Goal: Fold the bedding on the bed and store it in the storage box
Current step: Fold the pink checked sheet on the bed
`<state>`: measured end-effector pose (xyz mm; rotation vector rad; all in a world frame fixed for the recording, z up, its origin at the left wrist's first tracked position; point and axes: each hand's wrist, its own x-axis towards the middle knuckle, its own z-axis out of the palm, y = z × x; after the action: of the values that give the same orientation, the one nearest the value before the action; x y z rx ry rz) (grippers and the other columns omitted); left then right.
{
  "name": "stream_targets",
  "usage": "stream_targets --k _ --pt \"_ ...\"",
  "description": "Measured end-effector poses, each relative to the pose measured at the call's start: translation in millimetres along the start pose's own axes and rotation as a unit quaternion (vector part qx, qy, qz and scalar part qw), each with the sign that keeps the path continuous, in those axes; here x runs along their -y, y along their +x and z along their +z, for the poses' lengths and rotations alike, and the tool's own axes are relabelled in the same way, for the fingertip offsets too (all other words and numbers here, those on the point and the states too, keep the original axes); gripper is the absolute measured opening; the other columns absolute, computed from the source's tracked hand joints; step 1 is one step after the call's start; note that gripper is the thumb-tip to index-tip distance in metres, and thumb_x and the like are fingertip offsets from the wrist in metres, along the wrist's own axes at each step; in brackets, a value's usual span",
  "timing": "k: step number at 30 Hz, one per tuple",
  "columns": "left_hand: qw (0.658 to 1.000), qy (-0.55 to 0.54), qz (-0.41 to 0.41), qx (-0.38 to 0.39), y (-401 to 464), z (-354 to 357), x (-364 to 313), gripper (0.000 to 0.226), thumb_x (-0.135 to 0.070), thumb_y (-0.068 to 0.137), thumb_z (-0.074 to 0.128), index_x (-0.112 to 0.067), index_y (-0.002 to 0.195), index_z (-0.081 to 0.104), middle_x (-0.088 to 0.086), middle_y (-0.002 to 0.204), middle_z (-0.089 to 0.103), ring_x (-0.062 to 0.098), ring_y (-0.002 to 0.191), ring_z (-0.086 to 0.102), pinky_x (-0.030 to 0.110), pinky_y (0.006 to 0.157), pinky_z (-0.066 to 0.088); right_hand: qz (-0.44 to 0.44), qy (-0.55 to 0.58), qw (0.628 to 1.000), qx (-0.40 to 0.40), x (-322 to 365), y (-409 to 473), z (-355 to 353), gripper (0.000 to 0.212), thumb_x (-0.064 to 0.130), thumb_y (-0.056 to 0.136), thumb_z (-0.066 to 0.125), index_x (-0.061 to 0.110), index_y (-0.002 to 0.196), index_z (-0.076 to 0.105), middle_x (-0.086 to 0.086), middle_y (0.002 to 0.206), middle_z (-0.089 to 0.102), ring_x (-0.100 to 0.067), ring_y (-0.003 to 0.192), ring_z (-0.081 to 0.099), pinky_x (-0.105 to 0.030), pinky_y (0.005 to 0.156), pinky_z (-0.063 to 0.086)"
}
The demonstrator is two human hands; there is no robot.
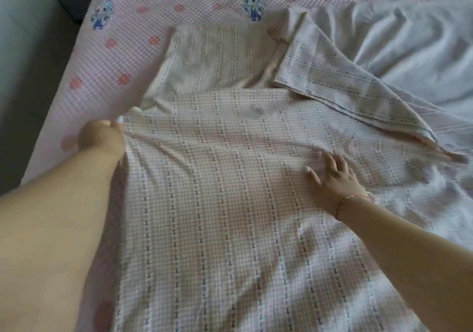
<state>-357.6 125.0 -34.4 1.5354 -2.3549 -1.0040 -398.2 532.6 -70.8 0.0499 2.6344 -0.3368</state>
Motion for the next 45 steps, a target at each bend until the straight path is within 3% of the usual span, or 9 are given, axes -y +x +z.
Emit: stream_targets --k 8,12,17,21,28,33,38,42,45 --pt "0.997 0.015 -0.063 0.05 -34 23 44 0.064 -0.06 0.073 0.063 -0.002 0.101 0.066 0.019 0.099 0.07 0.033 0.083 0.068 0.046 0.08 0.057 -0.044 -0.059 0.997 -0.029 6 -4 -2 0.072 0.067 0.09 0.018 0.029 0.15 0.003 0.006 0.157 -0.001 -0.02 0.146 -0.006 -0.061 0.114 0.007" --pt "0.998 0.05 0.006 -0.044 -8 9 30 0.05 -0.038 0.093 0.053 0.004 0.12 0.059 0.028 0.122 0.06 0.043 0.112 0.058 0.045 0.097 0.046 -0.017 -0.104 0.994 0.025 -8 -3 7 0.077 0.074 0.085 0.014 0.037 0.149 -0.009 0.012 0.157 -0.014 -0.018 0.144 -0.019 -0.066 0.11 0.004" --pt "0.99 -0.012 -0.132 0.054 -47 23 50 0.096 -0.082 0.062 0.061 -0.006 0.122 0.061 0.013 0.116 0.066 0.032 0.101 0.065 0.037 0.088 0.051 -0.035 -0.088 0.995 0.03 4 -13 7 0.078 0.074 0.085 0.014 0.035 0.149 -0.01 0.008 0.158 -0.014 -0.022 0.145 -0.017 -0.065 0.112 0.004" --pt "0.988 0.132 -0.038 0.069 -64 0 83 0.056 -0.059 0.065 0.077 -0.011 0.092 0.069 0.011 0.091 0.072 0.029 0.075 0.066 0.036 0.069 0.055 -0.044 -0.102 0.992 0.057 -4 -19 9 0.077 0.071 0.088 0.018 0.036 0.148 -0.015 0.009 0.157 -0.019 -0.018 0.144 -0.021 -0.064 0.112 0.003" --pt "0.946 0.254 0.163 -0.115 -126 33 39 0.041 -0.025 0.09 0.055 -0.003 0.125 0.05 0.022 0.135 0.045 0.038 0.124 0.04 0.05 0.099 0.033 -0.075 -0.103 0.992 0.02 -14 -33 7 0.074 0.066 0.09 0.016 0.03 0.151 -0.008 0.008 0.159 -0.014 -0.015 0.145 -0.018 -0.055 0.115 -0.007" --pt "0.808 0.228 0.521 0.157 -243 113 14 0.053 -0.035 0.093 0.041 -0.009 0.139 0.048 0.013 0.145 0.047 0.029 0.131 0.044 0.043 0.109 0.032 -0.222 -0.11 0.969 0.025 -32 -52 20 0.091 0.077 0.074 -0.012 0.029 0.152 -0.004 0.011 0.159 -0.008 -0.005 0.144 -0.016 -0.037 0.118 -0.012" --pt "0.777 0.439 0.382 0.24 -253 118 40 0.072 -0.06 0.093 -0.004 -0.021 0.153 -0.013 -0.006 0.156 -0.023 0.014 0.147 -0.019 0.038 0.119 -0.011 -0.07 -0.141 0.987 0.032 -135 -39 -3 0.071 0.066 0.09 0.012 0.036 0.15 -0.01 0.012 0.158 -0.013 -0.009 0.145 -0.015 -0.04 0.119 -0.007" --pt "0.822 0.387 0.366 0.201 -295 122 16 0.068 -0.043 0.099 0.033 -0.004 0.152 0.018 0.015 0.161 0.012 0.029 0.149 0.011 0.043 0.121 0.005 -0.03 -0.133 0.99 0.045 -175 -50 -19 0.071 0.06 0.093 0.02 0.032 0.15 -0.012 0.008 0.159 -0.014 -0.014 0.146 -0.015 -0.043 0.119 -0.007" --pt "0.761 0.331 0.487 0.272 -353 141 5 0.063 -0.043 0.087 0.038 -0.002 0.131 0.057 0.016 0.137 0.056 0.03 0.125 0.055 0.039 0.107 0.031 -0.088 -0.111 0.988 0.066 -196 -66 -23 0.065 0.06 0.095 0.017 0.036 0.15 -0.008 0.012 0.158 -0.012 -0.01 0.145 -0.016 -0.04 0.119 -0.008"
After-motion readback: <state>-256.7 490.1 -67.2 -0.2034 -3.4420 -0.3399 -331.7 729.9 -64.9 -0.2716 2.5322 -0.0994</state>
